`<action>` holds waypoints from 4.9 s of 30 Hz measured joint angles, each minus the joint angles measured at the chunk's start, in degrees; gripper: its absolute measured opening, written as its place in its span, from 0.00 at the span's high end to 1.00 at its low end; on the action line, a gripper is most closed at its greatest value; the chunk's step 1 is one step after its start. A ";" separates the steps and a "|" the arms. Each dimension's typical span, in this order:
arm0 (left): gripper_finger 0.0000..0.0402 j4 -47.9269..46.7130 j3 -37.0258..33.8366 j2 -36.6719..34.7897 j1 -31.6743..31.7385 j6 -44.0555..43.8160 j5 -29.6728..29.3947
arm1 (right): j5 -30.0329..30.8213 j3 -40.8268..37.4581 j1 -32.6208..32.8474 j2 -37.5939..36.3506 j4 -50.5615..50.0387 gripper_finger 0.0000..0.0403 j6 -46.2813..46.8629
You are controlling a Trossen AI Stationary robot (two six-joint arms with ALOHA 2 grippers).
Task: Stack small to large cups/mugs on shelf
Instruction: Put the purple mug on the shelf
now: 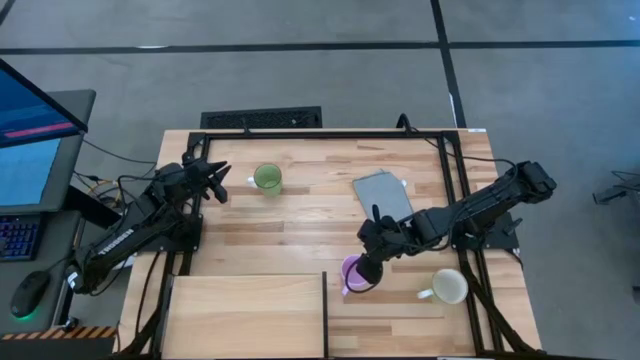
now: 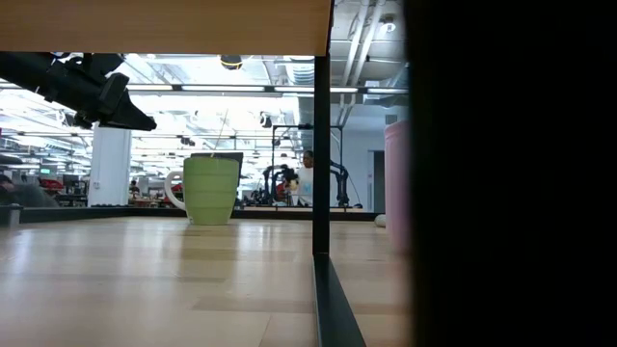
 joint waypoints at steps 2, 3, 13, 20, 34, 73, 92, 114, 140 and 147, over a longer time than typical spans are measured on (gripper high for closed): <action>0.81 0.00 0.00 -0.02 0.01 0.00 0.00 | -0.03 0.00 0.00 0.00 -0.07 0.26 0.21; 0.81 0.02 0.00 -0.02 -0.01 0.00 0.00 | -0.08 0.00 0.00 0.00 -0.10 0.26 0.58; 0.81 0.02 0.00 -0.02 0.01 0.00 -0.02 | -4.08 0.02 -0.78 4.59 1.43 0.26 1.54; 0.81 -0.09 0.00 0.03 -0.01 0.00 -0.26 | -3.93 0.00 -0.61 4.52 2.34 0.26 1.55; 0.81 -0.06 0.00 0.03 -0.01 0.02 -0.26 | -3.59 0.00 0.35 5.73 3.42 0.26 3.30; 0.81 -0.02 0.00 0.05 0.01 0.28 -0.24 | -4.96 0.00 0.28 8.46 5.17 0.72 4.92; 0.81 -0.02 0.00 0.05 0.00 0.28 -0.24 | -4.96 0.00 0.24 8.46 5.15 0.89 2.63; 0.81 0.00 0.00 0.05 0.00 0.26 -0.24 | -5.16 0.00 0.24 8.44 5.35 0.97 1.30; 0.81 0.00 0.00 0.03 0.01 0.26 -0.24 | -4.96 0.00 0.24 8.41 5.24 0.98 0.42; 0.81 0.01 -0.01 0.05 0.00 0.26 -0.24 | -4.92 0.00 -0.78 8.37 6.24 0.98 -2.73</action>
